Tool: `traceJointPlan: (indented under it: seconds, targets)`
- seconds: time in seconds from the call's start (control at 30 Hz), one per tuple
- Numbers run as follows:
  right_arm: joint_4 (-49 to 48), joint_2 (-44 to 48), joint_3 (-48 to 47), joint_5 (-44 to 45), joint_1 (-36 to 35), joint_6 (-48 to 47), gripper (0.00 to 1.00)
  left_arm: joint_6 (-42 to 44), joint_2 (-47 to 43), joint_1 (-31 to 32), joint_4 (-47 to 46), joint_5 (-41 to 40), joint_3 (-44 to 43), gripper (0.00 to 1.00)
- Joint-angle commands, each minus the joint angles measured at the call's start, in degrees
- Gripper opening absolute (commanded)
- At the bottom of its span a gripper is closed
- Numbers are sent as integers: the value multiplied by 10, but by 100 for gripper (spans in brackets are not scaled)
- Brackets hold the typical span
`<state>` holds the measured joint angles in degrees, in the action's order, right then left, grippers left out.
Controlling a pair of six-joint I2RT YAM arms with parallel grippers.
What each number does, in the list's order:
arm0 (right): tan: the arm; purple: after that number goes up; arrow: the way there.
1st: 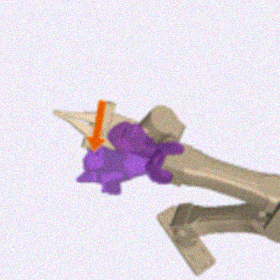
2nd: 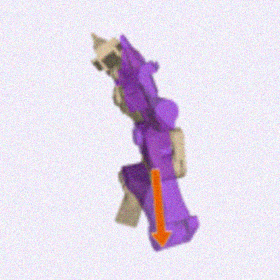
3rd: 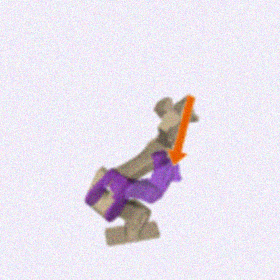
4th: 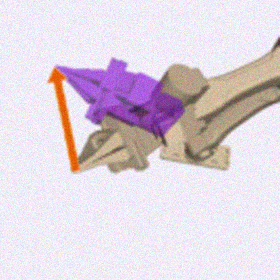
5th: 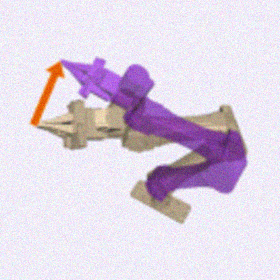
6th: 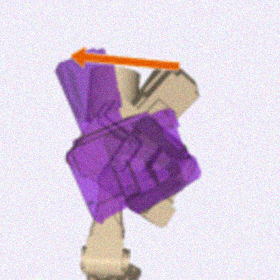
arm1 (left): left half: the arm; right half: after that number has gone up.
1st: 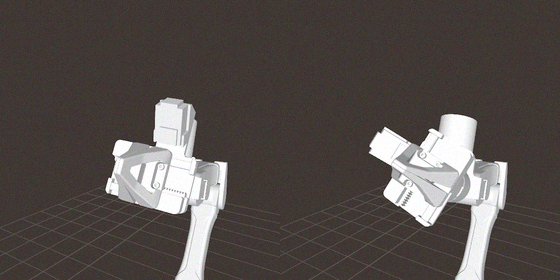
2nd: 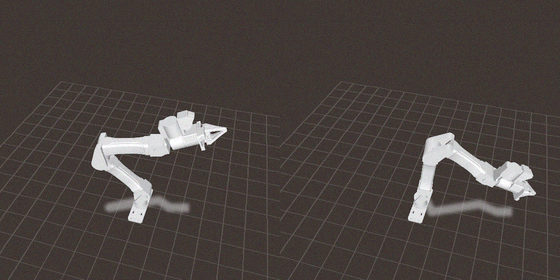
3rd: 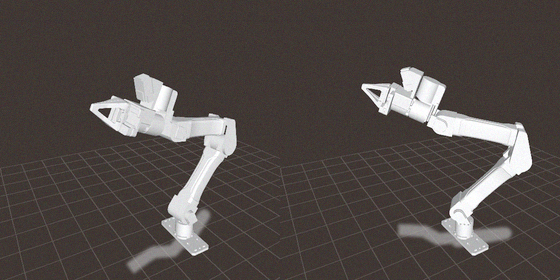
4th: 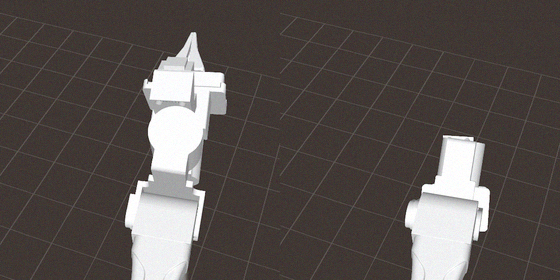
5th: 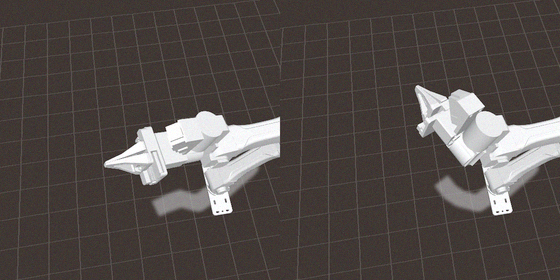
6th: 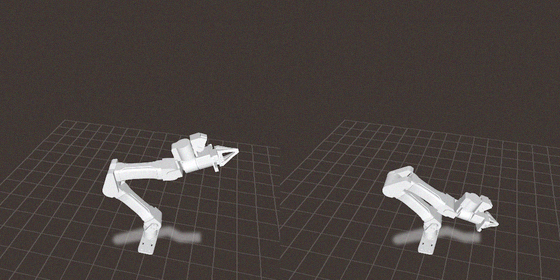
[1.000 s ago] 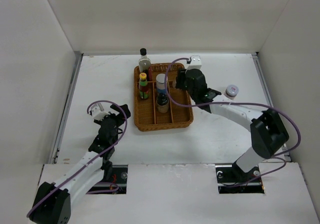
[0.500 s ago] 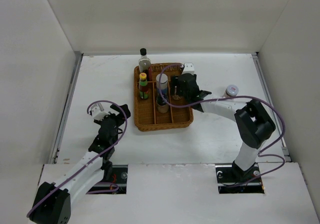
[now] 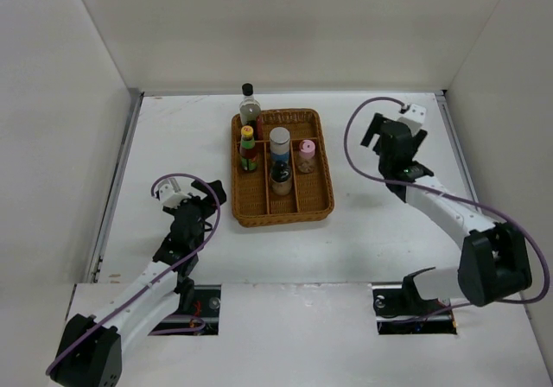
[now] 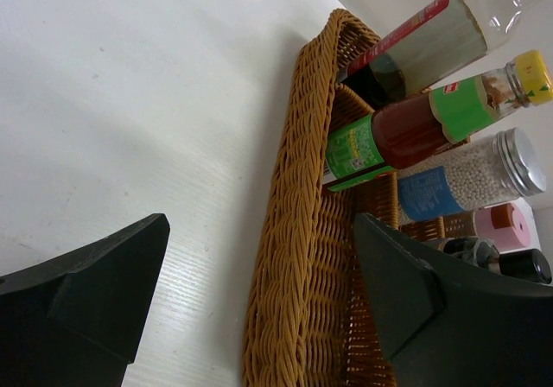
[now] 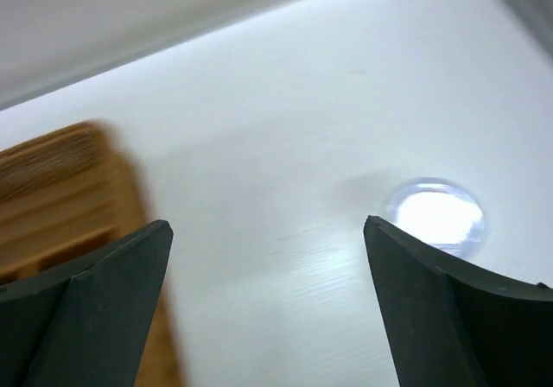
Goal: Organize the condiment bottles
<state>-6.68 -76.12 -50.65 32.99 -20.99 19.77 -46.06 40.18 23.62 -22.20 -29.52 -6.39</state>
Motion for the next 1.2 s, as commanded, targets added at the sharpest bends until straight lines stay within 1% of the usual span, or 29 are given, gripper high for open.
traceJointPlan:
  seconds: [0.0,0.17,0.43,0.47,0.5,0.53,0.6,0.63,0.67,0.77,0.93,1.03,1.17]
  targets:
    - [33,-32,13,38,60,12,100,-4,-5,3,-32,7,3,89]
    - [50,-97,-18,10,117,17,100,-4,-1,2,-33,8,4,89]
    - [31,-148,-28,-10,146,27,100,-4,4,2,-39,8,4,89]
    - [25,-150,-24,-15,148,31,93,-4,8,2,-40,8,4,89]
    - [15,-149,-20,-21,149,33,82,-4,10,2,-42,8,4,89]
    - [4,-143,-13,-21,147,35,73,-4,11,3,-43,8,4,89]
    - [-20,-128,4,-15,145,34,63,-4,8,3,-43,8,5,89]
    - [-28,-116,12,-8,140,33,60,-4,6,3,-43,8,5,89]
    - [-29,-104,17,-4,130,32,58,-4,6,3,-43,8,4,89]
    - [-12,-44,30,16,82,26,57,-4,4,4,-39,8,4,89]
    - [18,62,40,10,-42,21,58,-2,-2,6,-40,8,2,89]
    - [28,79,23,1,-121,19,59,-3,2,5,-40,10,2,89]
    - [25,42,-16,-13,-208,19,60,-3,5,1,-40,18,-1,90]
